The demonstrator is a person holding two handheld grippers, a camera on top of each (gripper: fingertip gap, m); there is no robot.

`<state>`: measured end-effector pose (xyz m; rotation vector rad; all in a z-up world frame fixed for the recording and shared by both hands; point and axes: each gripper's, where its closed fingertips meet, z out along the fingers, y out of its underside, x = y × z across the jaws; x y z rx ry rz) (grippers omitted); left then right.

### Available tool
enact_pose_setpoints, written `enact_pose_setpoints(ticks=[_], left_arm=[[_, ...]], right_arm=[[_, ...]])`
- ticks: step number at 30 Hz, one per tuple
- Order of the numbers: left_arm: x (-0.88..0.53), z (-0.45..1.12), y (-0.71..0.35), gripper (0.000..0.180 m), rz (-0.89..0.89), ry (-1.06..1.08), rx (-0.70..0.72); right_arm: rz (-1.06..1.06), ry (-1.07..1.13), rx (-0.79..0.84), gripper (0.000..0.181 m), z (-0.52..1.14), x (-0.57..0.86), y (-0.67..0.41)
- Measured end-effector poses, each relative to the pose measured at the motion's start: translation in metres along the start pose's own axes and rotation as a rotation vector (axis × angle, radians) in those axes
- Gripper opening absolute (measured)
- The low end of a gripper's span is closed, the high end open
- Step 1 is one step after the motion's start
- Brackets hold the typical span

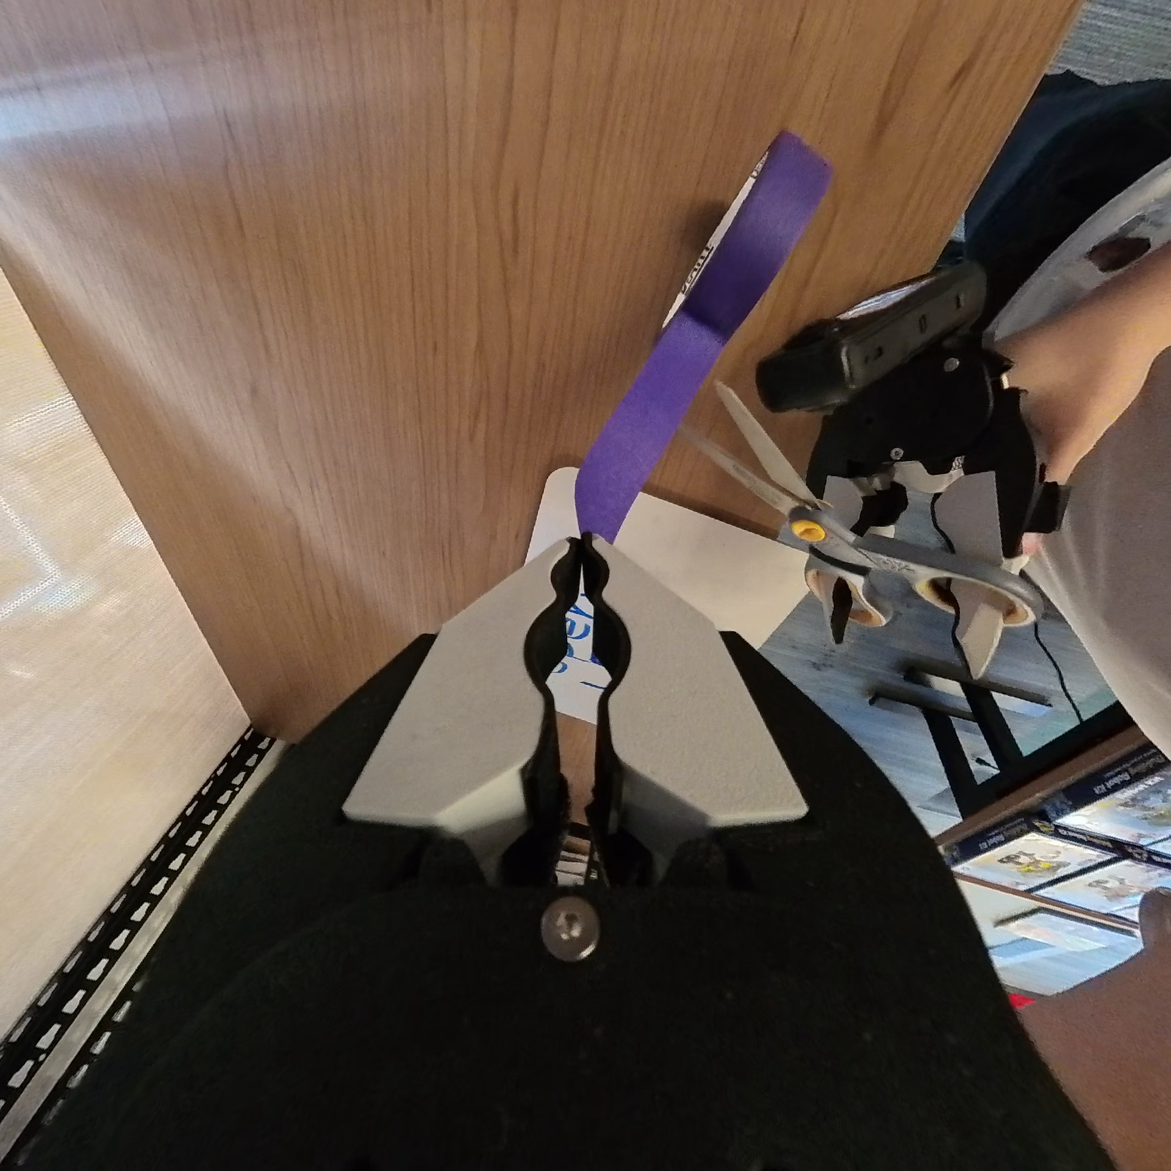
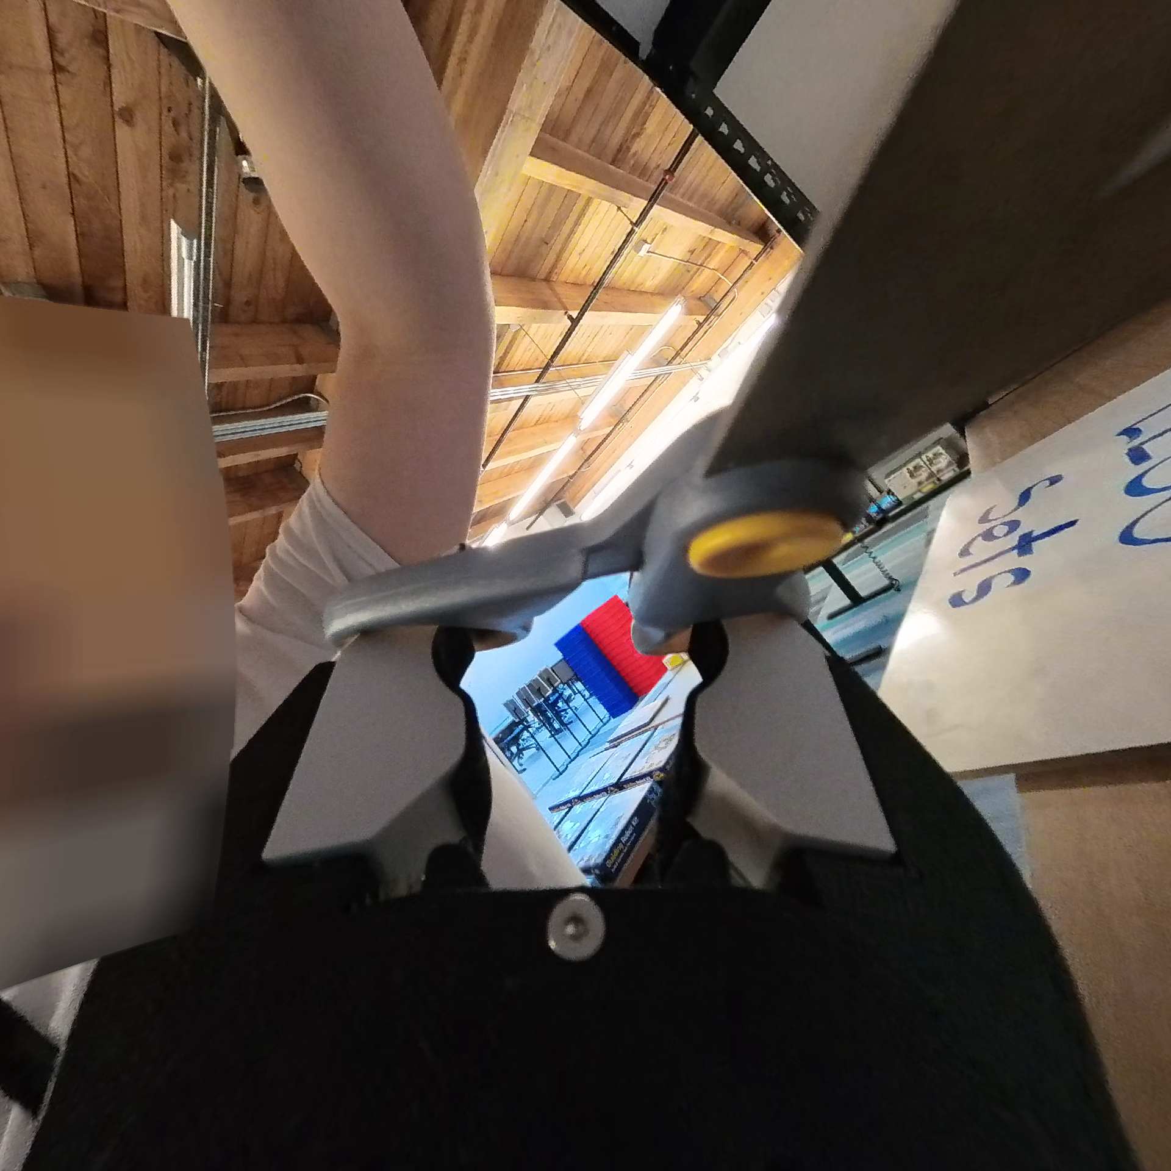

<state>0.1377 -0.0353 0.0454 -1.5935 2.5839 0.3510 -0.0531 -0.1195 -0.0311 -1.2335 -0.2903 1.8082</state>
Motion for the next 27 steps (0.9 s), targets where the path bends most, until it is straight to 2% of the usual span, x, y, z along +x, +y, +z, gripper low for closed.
enact_pose_setpoints(ticks=[12, 27], left_arm=[[-0.002, 0.001, 0.005, 0.0, -0.01, -0.001, 0.024], [-0.002, 0.001, 0.004, 0.0, -0.013, -0.002, 0.03]], right_arm=[[0.031, 0.055, 0.031, 0.067, -0.014, 0.008, -0.013], [0.13, 0.044, 0.033, 0.052, -0.024, 0.013, -0.031]])
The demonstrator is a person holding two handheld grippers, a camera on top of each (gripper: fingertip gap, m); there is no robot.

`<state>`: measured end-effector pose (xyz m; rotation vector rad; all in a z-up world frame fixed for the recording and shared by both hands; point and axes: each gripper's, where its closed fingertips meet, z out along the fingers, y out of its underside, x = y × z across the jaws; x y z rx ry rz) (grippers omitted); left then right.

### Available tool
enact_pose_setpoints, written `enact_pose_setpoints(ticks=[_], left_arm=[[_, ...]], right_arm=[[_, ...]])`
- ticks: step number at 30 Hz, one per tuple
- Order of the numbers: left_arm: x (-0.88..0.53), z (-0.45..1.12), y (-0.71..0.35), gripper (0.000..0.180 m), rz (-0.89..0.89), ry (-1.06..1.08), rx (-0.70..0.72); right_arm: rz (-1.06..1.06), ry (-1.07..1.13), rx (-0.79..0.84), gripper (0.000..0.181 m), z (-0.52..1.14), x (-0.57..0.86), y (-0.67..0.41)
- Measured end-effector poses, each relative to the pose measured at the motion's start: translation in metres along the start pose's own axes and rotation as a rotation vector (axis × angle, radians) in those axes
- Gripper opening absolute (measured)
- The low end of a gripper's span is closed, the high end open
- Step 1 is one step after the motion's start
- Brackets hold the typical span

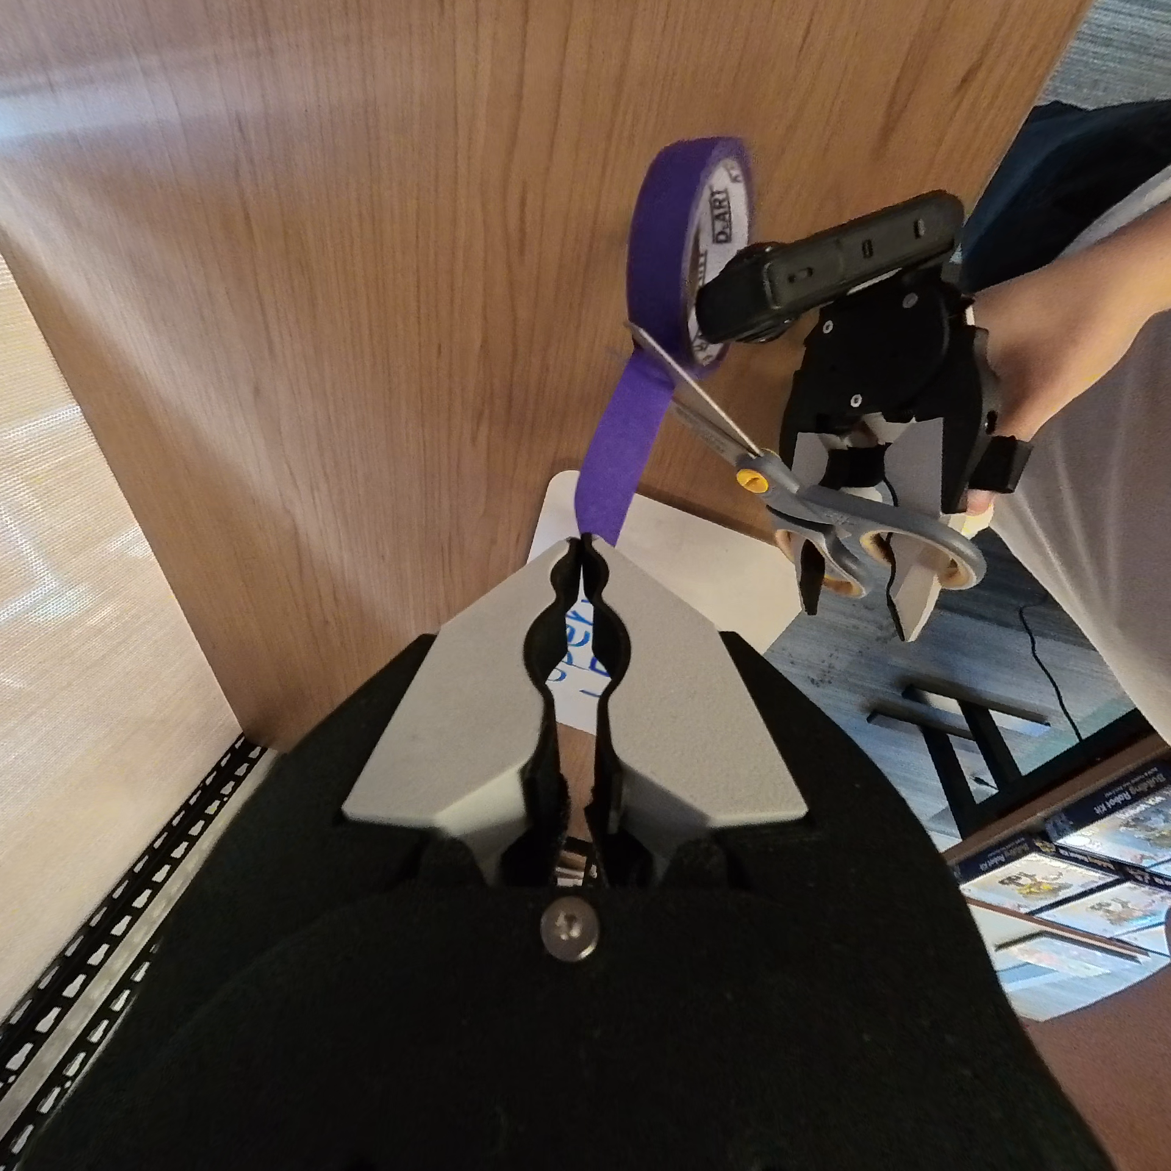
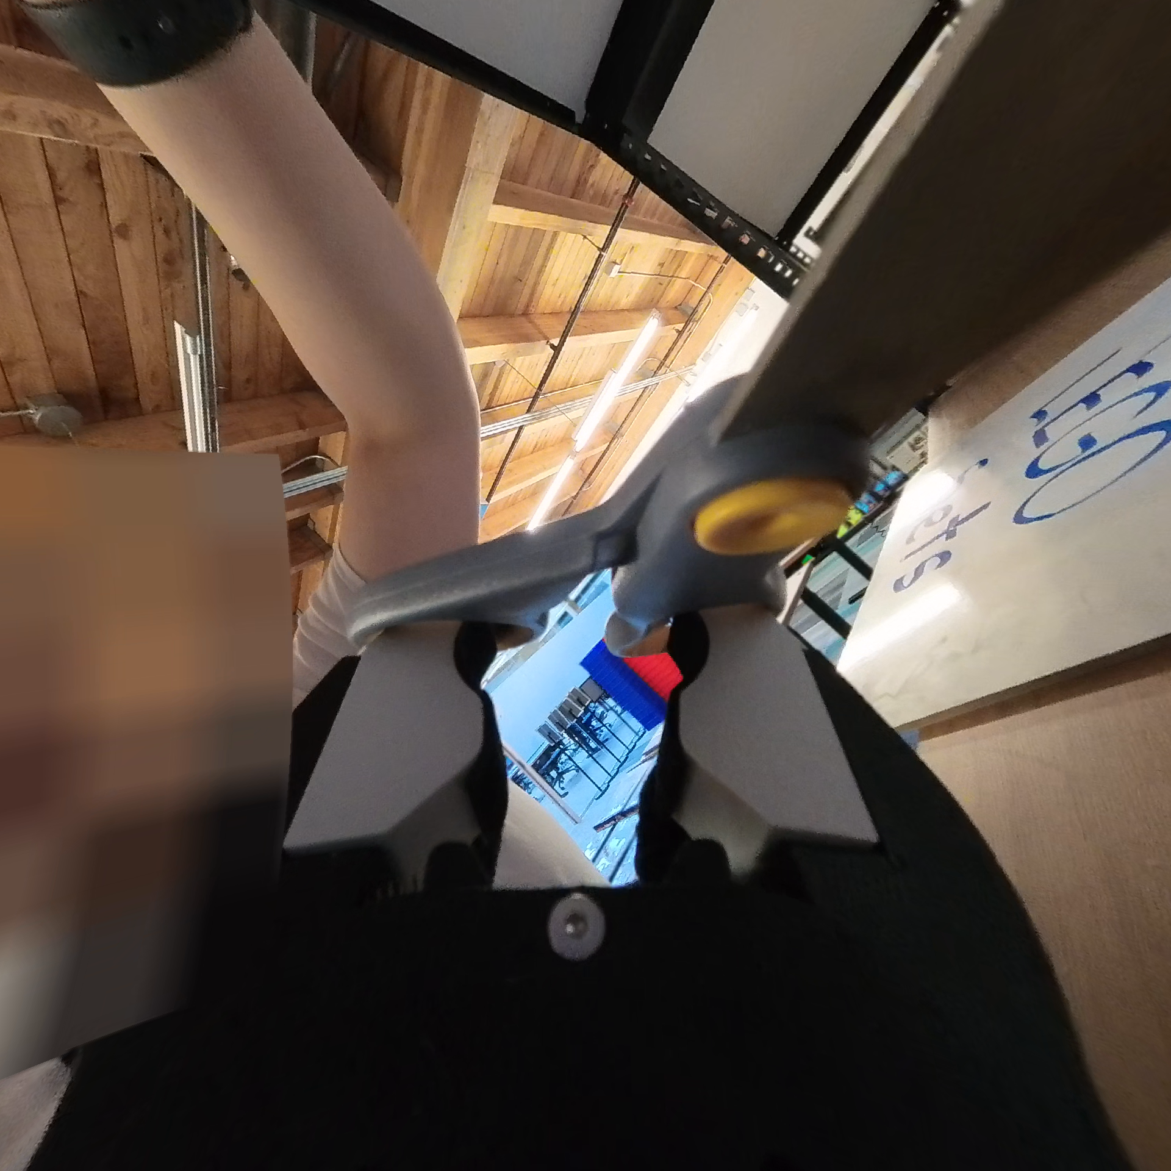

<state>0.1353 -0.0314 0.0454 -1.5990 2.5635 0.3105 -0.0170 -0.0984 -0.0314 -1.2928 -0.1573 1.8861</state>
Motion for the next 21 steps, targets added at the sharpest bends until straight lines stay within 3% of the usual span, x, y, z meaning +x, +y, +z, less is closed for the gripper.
enact_pose_setpoints(ticks=[21], left_arm=[[0.0028, -0.0024, 0.0005, 0.0, 0.003, -0.01, 0.014]], right_arm=[[0.052, -0.063, -0.018, 0.03, -0.002, -0.0086, 0.0061]])
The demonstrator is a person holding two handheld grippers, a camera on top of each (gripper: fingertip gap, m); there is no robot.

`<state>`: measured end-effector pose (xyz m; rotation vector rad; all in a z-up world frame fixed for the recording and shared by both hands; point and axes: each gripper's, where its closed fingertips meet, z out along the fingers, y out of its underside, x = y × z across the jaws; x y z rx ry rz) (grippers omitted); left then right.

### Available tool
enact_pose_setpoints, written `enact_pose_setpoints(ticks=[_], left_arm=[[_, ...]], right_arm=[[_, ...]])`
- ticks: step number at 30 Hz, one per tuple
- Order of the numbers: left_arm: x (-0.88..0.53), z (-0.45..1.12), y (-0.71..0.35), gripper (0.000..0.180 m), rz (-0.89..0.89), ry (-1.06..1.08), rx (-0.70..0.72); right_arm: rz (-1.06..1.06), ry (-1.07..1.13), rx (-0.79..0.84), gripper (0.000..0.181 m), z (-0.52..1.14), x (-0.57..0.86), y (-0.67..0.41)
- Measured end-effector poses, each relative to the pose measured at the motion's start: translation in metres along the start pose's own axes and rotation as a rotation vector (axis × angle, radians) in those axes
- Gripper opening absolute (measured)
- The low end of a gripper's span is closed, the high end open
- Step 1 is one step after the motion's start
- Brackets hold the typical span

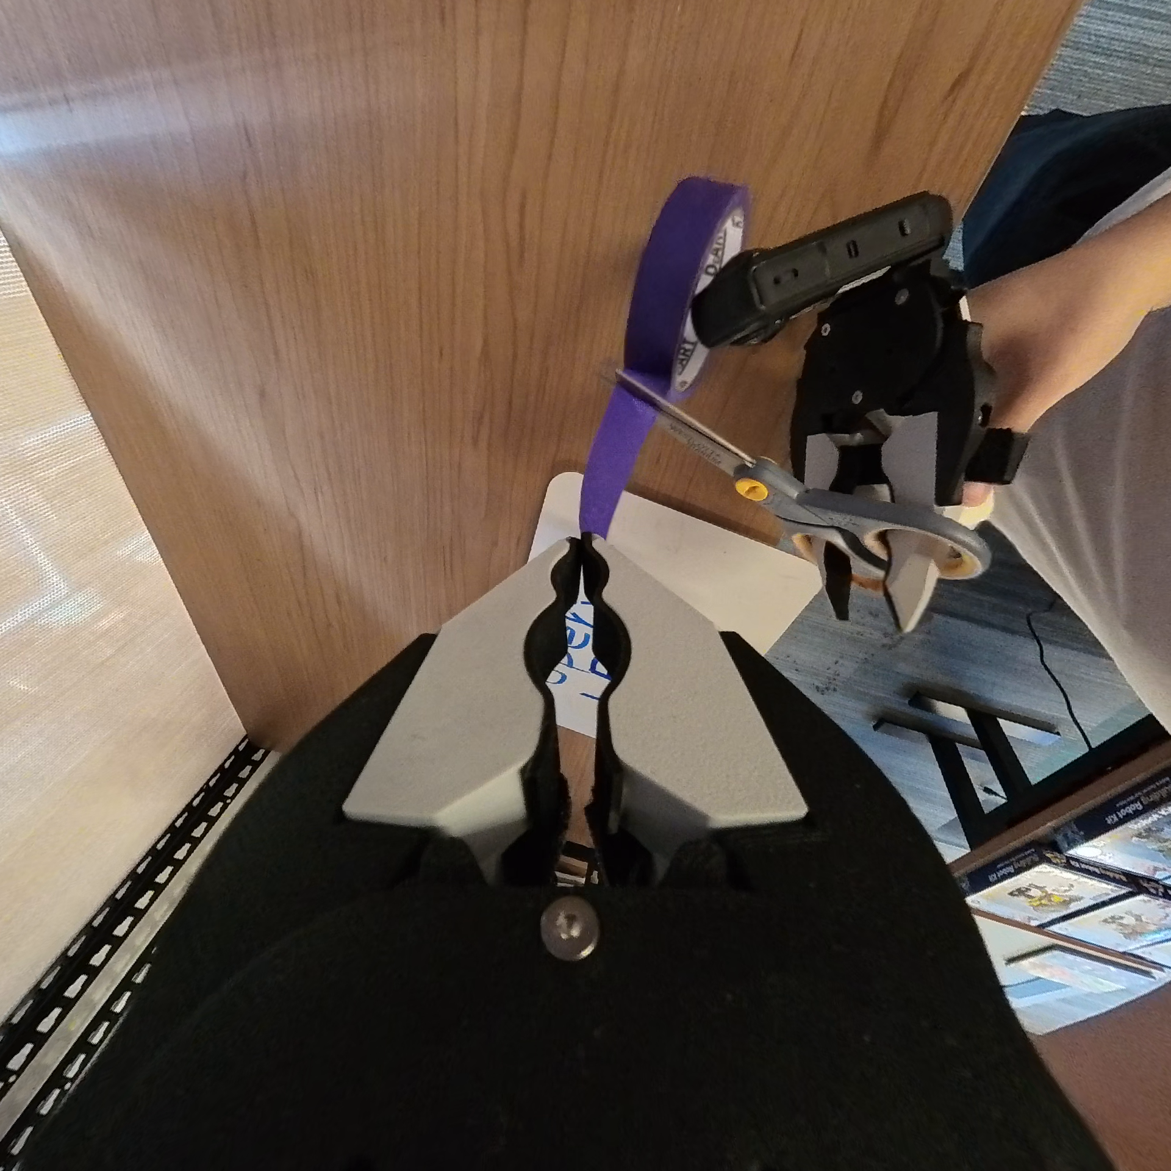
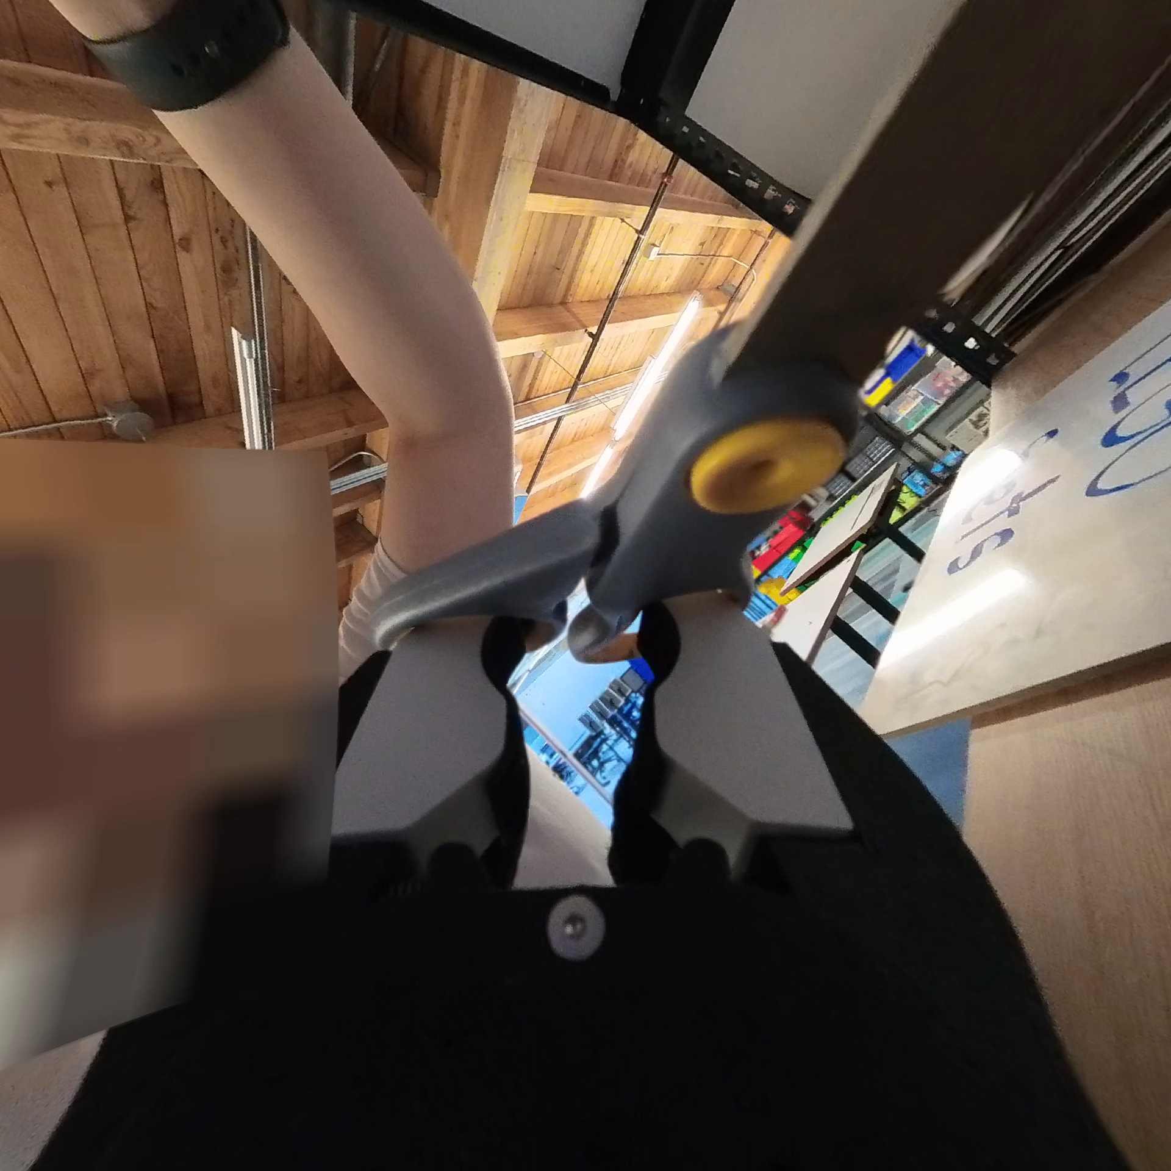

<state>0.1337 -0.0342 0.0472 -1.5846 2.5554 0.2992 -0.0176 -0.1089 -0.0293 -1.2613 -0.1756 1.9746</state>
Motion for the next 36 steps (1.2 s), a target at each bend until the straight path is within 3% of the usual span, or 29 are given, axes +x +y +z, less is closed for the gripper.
enact_pose_setpoints(ticks=[11, 16, 18, 21, 26, 30, 36], left_arm=[[-0.02, -0.014, 0.008, 0.0, -0.046, -0.074, 0.003], [-0.027, -0.029, 0.026, 0.0, -0.094, -0.11, 0.034], [-0.026, -0.032, 0.041, 0.0, -0.121, -0.121, 0.049], [-0.022, -0.034, 0.068, 0.0, -0.169, -0.159, 0.087], [-0.007, -0.032, 0.117, 0.0, -0.252, -0.187, 0.164], [0.003, -0.026, 0.161, 0.0, -0.315, -0.177, 0.135], [0.016, -0.016, 0.228, 0.0, -0.389, -0.166, 0.062]], right_arm=[[-0.117, 0.13, -0.136, 0.024, 0.003, 0.012, 0.022], [-0.148, 0.203, -0.305, 0.024, -0.009, -0.014, 0.043], [-0.169, 0.348, -0.426, 0.024, -0.035, -0.023, 0.055], [-0.194, 0.777, -0.65, 0.025, -0.118, -0.022, 0.058], [0.011, 1.499, -0.84, 0.024, -0.284, -0.04, 0.018], [0.162, 1.736, -0.988, 0.024, -0.339, -0.059, 0.0], [0.337, 1.784, -1.058, 0.024, -0.36, -0.058, -0.017]])
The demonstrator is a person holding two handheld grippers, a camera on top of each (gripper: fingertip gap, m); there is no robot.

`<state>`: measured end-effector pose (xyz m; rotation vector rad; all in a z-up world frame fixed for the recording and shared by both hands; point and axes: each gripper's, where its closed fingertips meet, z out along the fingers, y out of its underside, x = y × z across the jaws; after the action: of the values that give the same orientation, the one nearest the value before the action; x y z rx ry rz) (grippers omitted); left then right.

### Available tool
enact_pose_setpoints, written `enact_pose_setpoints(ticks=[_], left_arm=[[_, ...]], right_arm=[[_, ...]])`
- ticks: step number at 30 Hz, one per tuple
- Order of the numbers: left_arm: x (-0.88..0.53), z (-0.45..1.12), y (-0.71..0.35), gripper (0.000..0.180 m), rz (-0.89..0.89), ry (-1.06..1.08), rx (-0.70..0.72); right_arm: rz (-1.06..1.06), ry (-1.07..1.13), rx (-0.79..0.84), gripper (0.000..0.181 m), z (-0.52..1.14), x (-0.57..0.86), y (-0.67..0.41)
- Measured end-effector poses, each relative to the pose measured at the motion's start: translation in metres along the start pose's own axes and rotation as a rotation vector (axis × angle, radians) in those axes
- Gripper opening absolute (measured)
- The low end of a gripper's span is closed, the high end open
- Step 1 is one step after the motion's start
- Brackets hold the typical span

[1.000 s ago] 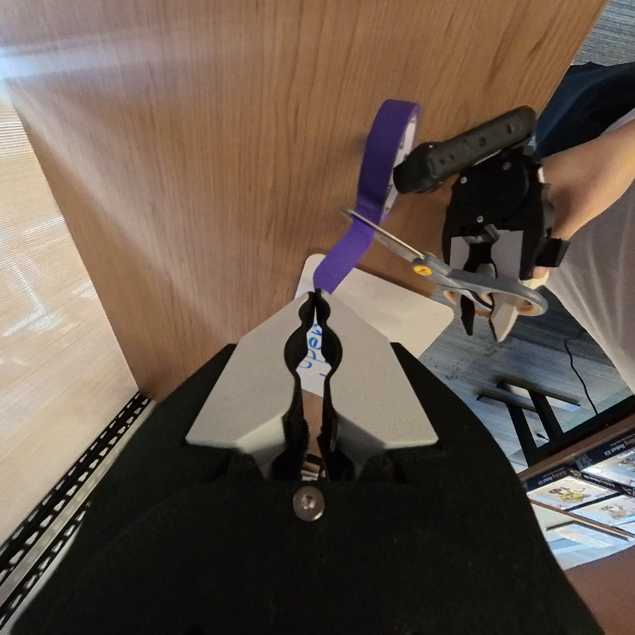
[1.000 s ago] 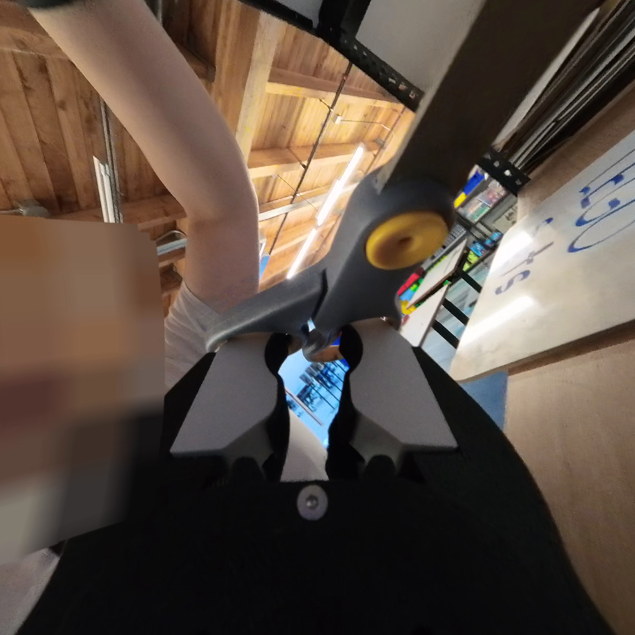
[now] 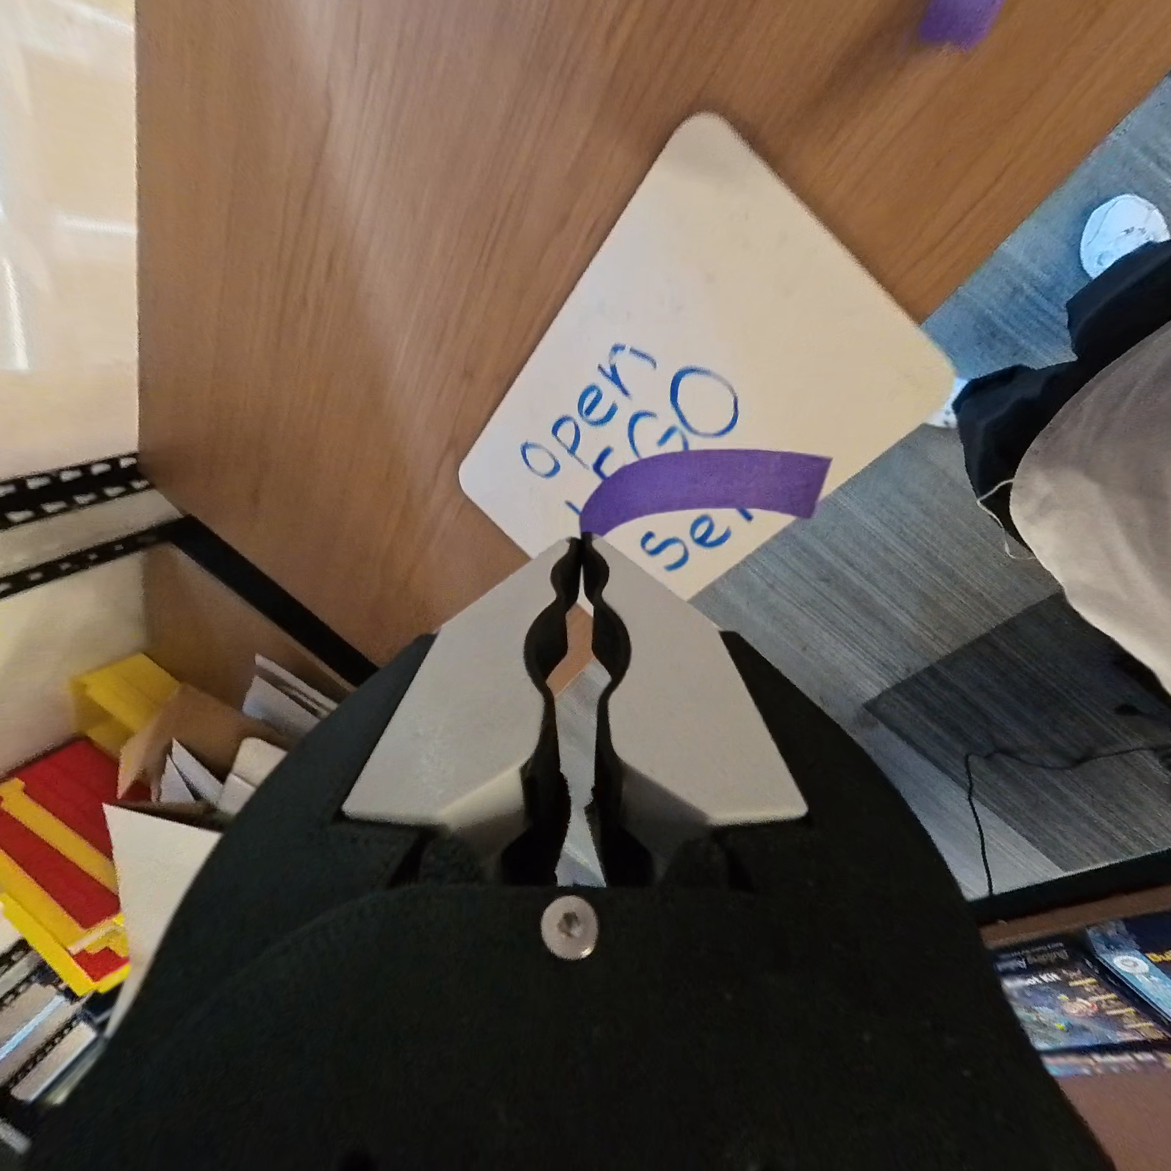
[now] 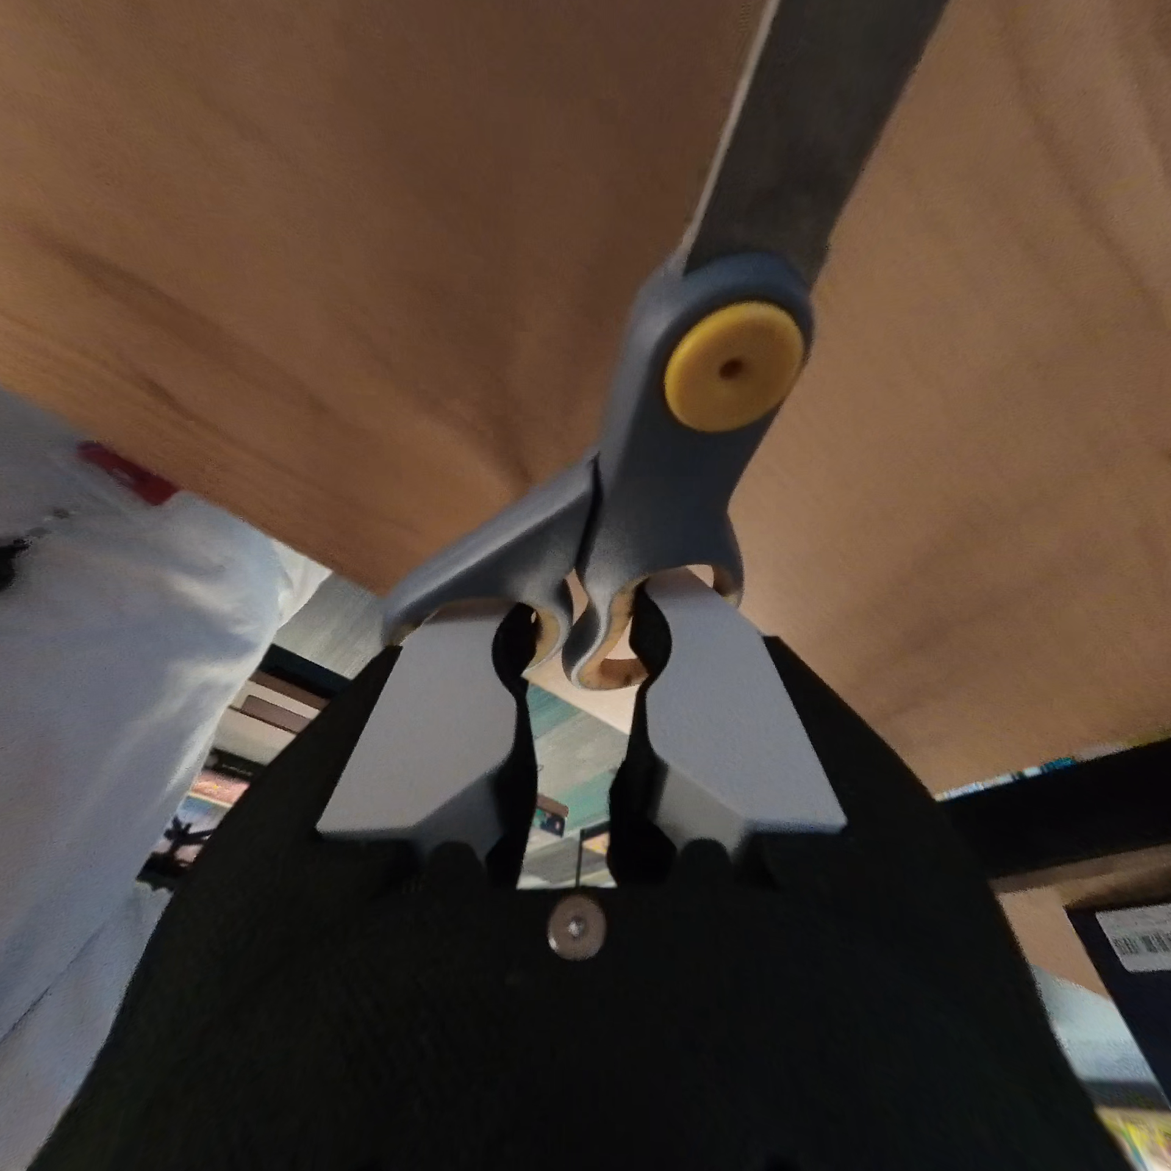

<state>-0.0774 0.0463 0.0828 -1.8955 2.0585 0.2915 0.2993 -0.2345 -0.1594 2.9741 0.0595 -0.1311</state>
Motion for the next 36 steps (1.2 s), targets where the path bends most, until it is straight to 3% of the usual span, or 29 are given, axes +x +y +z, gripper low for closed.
enact_pose_setpoints(ticks=[14, 18, 21, 23, 26, 28, 30, 33, 36], left_arm=[[-0.008, 0.013, 0.129, 0.0, -0.156, 0.006, -0.053], [0.004, 0.007, 0.143, 0.0, -0.185, 0.002, -0.04], [0.015, 0.005, 0.147, 0.0, -0.204, 0.038, -0.013], [0.021, 0.006, 0.15, 0.0, -0.232, 0.073, -0.013], [0.028, 0.01, 0.144, 0.0, -0.256, 0.107, 0.016], [0.031, 0.013, 0.14, 0.0, -0.262, 0.114, 0.031], [0.032, 0.016, 0.136, 0.0, -0.254, 0.119, 0.028], [0.025, 0.02, 0.136, 0.0, -0.197, 0.074, 0.011], [0.008, 0.025, 0.14, 0.0, -0.116, 0.012, -0.025]], right_arm=[[0.037, 0.129, 0.007, 0.024, 0.0, 0.018, -0.008], [0.023, 0.213, 0.085, 0.041, -0.013, 0.022, -0.009], [0.035, 0.297, 0.29, 0.054, -0.045, 0.018, -0.015], [0.04, 0.322, 0.511, 0.056, -0.076, 0.002, -0.024], [-0.132, 0.122, 1.063, 0.052, -0.136, -0.094, -0.063], [-0.317, -0.093, 1.348, 0.052, -0.163, -0.182, -0.077], [-0.421, -0.259, 1.41, 0.053, -0.162, -0.254, -0.09], [-0.531, -0.507, 1.339, 0.055, -0.152, -0.346, -0.115], [-0.569, -0.526, 1.284, 0.054, -0.151, -0.394, -0.153]])
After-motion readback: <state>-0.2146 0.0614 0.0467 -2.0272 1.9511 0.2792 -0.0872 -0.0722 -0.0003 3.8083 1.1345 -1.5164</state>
